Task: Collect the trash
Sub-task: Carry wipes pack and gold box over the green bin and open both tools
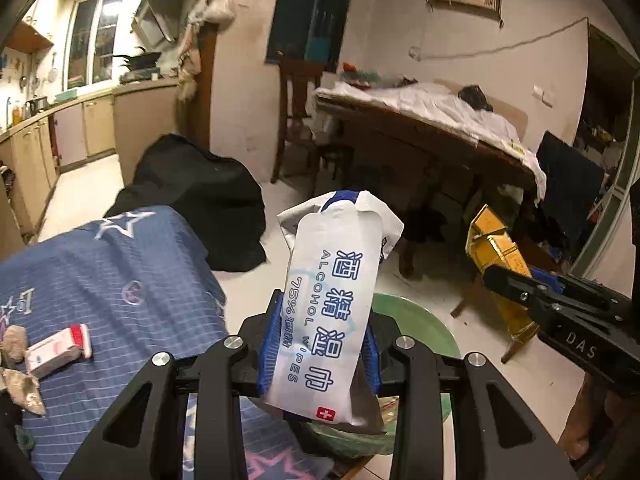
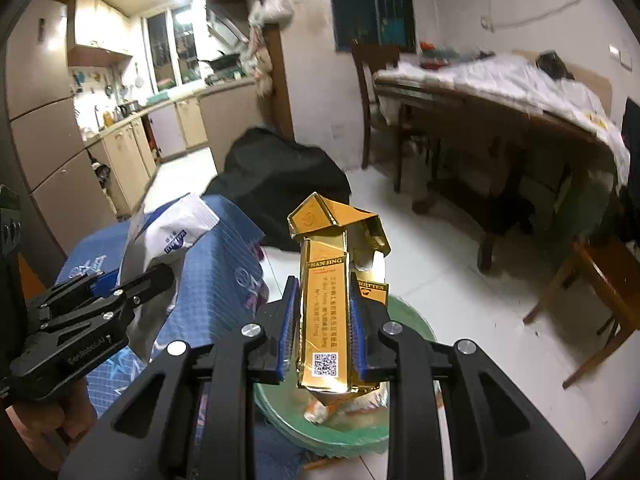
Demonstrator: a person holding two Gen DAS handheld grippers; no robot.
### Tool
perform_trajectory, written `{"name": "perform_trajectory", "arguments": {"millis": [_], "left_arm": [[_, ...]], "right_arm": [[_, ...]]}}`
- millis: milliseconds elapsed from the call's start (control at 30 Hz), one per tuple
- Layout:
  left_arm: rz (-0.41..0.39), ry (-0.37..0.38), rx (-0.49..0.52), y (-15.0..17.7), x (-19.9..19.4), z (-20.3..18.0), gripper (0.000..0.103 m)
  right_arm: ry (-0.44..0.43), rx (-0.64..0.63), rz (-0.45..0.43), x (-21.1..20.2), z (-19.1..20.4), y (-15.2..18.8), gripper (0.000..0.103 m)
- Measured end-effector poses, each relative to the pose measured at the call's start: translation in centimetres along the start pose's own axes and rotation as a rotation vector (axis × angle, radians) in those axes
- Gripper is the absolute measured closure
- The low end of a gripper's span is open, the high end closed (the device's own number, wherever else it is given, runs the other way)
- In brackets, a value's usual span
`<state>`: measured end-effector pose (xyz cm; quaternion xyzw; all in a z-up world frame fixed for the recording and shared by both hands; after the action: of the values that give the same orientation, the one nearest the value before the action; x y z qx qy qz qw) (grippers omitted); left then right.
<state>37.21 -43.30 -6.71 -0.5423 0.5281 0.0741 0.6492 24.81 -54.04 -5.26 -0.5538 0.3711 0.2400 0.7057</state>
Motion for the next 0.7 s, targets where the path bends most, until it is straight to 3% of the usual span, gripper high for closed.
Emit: {"name": "perform_trajectory", "arguments": {"millis": [300, 700], "left_arm": [[0.136, 0.012, 0.008, -0.5, 7.5, -1.3, 0.067], [0.293, 0.001, 0.007, 2.7, 16.3, -1.4, 0.067]], "right_arm": [[-0.033, 0.077, 0.173, 5.0, -3.2, 1.3, 0.081], [-0.052, 0.135, 0.283, 9.1, -5.6, 3.2, 0.081]]}}
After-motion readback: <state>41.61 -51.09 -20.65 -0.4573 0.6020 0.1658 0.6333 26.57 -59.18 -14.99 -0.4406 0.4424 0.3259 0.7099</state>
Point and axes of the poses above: each gripper's, at about its wrist camera, not at the fingertips, and x roughly the way its jaws point, z to its left, y to its underside, the point moved 5 cm from there along x, roughly the way its jaws point, and after that the axes turned 15 degrees about z, right-handed, at the moved point
